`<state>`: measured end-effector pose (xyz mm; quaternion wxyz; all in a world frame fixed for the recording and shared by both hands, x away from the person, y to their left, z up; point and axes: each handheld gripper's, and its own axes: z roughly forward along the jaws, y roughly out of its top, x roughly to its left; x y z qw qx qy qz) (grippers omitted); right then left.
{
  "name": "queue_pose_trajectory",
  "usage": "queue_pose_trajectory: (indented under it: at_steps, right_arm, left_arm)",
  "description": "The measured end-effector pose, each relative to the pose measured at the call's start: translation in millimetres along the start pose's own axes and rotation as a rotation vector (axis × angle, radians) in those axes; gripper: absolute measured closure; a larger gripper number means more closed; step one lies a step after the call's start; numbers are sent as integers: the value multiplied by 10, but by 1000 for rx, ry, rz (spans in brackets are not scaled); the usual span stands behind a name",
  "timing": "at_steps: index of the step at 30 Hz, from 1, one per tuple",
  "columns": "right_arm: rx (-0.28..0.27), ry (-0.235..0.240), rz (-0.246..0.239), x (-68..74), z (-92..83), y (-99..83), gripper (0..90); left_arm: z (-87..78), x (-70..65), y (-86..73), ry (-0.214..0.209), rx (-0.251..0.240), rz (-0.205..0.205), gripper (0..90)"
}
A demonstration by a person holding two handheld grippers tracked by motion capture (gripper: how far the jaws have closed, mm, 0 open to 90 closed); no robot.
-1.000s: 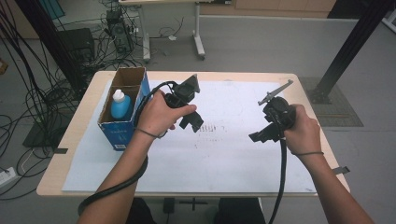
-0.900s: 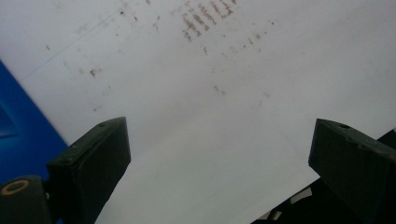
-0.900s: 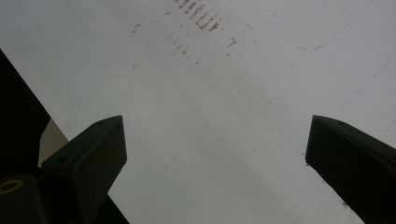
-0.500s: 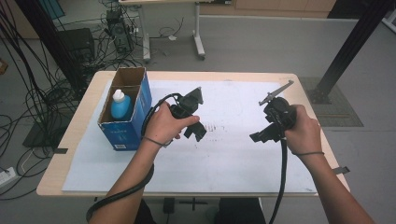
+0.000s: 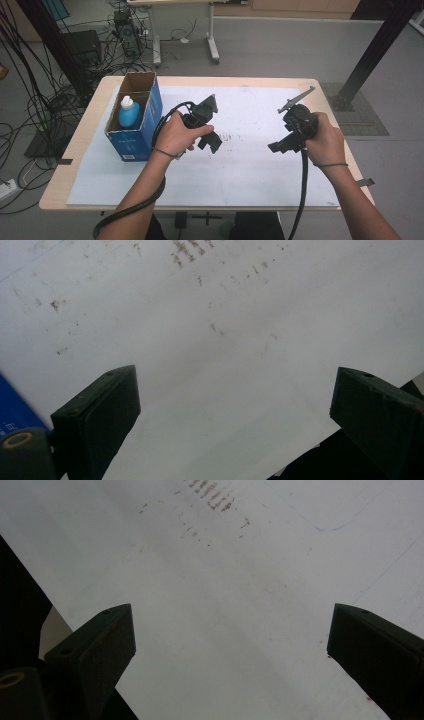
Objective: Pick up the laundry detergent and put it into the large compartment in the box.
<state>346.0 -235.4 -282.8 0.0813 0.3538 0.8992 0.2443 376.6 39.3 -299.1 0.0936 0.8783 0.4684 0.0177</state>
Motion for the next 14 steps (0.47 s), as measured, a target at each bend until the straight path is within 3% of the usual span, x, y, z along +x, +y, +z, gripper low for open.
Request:
queue_pose_trajectory:
  at_steps: [14]
  right_arm:
    - [-14,-4,4,45,-51,-28,53]
  left_arm:
    - [-44,10,-36,-4,-11,-6,63]
